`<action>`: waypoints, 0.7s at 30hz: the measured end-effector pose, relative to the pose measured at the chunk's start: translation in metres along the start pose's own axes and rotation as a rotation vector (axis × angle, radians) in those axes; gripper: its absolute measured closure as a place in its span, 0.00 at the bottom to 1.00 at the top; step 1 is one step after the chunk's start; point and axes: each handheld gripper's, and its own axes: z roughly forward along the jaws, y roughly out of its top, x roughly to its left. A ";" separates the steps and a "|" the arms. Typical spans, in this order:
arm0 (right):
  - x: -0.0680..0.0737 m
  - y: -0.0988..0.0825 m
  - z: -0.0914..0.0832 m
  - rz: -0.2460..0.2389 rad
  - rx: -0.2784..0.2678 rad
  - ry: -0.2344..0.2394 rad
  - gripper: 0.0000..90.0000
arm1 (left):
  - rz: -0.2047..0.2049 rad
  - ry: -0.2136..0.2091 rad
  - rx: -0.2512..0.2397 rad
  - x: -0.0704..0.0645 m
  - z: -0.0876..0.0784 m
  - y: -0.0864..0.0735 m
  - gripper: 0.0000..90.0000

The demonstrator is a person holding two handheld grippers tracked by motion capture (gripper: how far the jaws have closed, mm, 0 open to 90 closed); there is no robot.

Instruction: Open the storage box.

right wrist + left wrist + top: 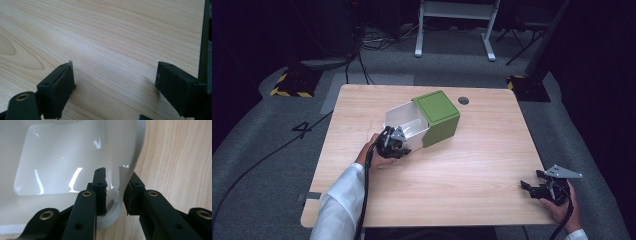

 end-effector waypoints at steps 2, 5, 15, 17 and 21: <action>0.000 0.000 0.000 0.000 0.000 -0.001 0.17 | 0.003 0.004 0.001 0.000 0.001 -0.001 0.85; 0.000 0.000 0.000 0.000 0.000 0.000 0.17 | -0.004 -0.004 0.002 0.000 0.000 -0.003 0.86; 0.000 0.000 0.000 0.002 0.002 0.002 0.17 | -0.007 -0.014 0.006 0.002 -0.001 -0.010 0.87; 0.000 0.000 0.000 -0.001 0.000 -0.001 0.17 | -0.010 -0.009 0.006 0.003 -0.001 -0.011 0.87; 0.000 0.000 0.000 -0.001 0.000 -0.001 0.17 | -0.019 -0.012 0.010 0.005 -0.002 -0.014 0.87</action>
